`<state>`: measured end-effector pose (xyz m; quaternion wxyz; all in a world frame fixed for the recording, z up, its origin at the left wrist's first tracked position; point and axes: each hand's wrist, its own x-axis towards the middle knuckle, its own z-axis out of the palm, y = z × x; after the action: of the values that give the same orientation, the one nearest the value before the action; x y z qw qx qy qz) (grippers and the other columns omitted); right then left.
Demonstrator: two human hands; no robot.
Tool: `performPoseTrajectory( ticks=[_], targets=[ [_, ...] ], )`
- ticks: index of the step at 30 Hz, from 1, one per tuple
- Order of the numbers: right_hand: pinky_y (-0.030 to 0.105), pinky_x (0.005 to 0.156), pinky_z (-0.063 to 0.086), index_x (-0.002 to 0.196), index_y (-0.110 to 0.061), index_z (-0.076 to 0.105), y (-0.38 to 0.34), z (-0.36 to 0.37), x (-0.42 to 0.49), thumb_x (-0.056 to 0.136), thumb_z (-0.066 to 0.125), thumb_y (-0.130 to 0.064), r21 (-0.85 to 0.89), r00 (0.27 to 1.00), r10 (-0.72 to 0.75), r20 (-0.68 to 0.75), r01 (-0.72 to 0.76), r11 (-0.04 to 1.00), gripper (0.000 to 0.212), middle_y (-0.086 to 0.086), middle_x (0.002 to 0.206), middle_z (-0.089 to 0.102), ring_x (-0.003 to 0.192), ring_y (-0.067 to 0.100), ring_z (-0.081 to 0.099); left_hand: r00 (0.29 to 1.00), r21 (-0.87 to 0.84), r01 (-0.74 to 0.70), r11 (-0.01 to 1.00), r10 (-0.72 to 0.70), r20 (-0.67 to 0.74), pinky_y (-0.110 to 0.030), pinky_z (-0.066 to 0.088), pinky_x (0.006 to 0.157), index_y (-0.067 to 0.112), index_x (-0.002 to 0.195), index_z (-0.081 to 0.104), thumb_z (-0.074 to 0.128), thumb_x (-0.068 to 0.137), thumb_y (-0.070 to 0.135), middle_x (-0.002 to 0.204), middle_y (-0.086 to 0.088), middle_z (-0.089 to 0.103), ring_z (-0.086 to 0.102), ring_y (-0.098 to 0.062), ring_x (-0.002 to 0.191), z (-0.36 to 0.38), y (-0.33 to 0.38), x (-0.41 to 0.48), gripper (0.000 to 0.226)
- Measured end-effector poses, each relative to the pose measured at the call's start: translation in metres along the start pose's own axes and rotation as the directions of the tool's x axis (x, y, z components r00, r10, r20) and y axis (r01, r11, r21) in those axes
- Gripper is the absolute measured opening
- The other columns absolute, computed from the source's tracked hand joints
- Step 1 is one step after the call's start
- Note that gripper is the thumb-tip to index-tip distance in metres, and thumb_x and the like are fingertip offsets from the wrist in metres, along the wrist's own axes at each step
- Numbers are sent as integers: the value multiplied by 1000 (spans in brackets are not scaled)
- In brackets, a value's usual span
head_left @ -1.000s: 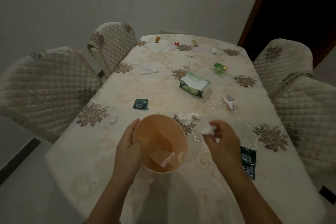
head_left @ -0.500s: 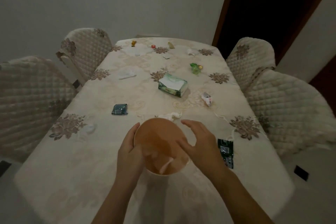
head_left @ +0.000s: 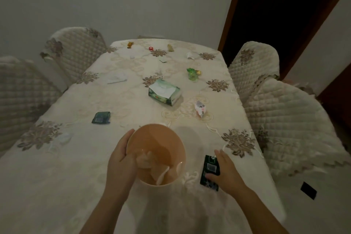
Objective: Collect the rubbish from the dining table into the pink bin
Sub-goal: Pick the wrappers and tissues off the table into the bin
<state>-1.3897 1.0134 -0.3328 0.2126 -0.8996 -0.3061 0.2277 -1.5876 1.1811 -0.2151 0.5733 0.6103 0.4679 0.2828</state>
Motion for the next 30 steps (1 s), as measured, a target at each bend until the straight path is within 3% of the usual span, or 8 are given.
performPoseTrajectory(
  ticks=[4,8,10,13,17,22,27,30],
  targets=[
    [37,110,21,141,-14,15,15,2,19,82,62,-40,-149,995,-82,53,89,985,80,8,149,24,136,26,21,998,-3,5,1000,-6,-62,-37,39,93,28,127,52,46,76,6,116,11,50,44,-13,108,15,5,-5,56],
    [32,87,41,106,-10,57,18,2,26,86,58,-12,-51,974,-174,-147,168,984,20,12,109,59,107,29,50,994,12,15,1000,-14,-106,-37,39,93,29,127,51,43,65,15,117,10,50,45,-15,109,23,7,-9,64],
    [26,73,40,91,-9,62,9,-9,26,84,57,-4,66,961,-177,-214,195,979,11,10,90,60,92,28,57,992,5,11,1000,-10,-125,-38,39,95,29,127,51,45,69,10,118,9,52,45,-15,109,28,8,-12,61],
    [16,63,43,88,-15,62,-24,-42,22,83,59,-4,320,907,-144,-396,283,904,12,3,81,62,80,21,61,989,-9,8,1000,-10,-147,-39,40,95,29,126,51,46,70,10,117,8,52,46,-15,109,32,10,-15,60],
    [19,65,54,84,-28,60,-92,-84,5,83,61,-6,605,850,-198,-489,494,624,22,-2,82,68,75,10,65,983,-11,14,1000,-16,-184,-37,39,96,26,130,49,38,82,-4,120,7,50,43,-13,111,31,8,-12,58],
    [20,67,53,89,-21,63,-151,-65,-3,81,62,-9,388,816,-478,-326,576,719,15,-3,81,67,76,8,62,979,-40,4,999,-12,-203,-33,38,93,26,132,48,42,84,2,132,4,50,43,-11,112,19,11,-6,54],
    [31,89,49,115,-18,57,-178,-25,-1,80,66,-20,220,775,-627,-81,627,747,36,5,113,65,99,19,60,978,-48,-9,999,-1,-207,-36,43,93,27,131,48,46,85,6,129,2,53,49,-18,114,-2,12,0,51],
    [13,81,44,108,-15,62,-184,-21,7,79,68,-19,312,770,-571,-283,637,704,30,3,104,66,88,8,59,971,-59,-4,998,-10,-237,-34,41,88,28,130,49,47,84,4,125,4,53,48,-16,109,-19,9,7,52]
  ],
)
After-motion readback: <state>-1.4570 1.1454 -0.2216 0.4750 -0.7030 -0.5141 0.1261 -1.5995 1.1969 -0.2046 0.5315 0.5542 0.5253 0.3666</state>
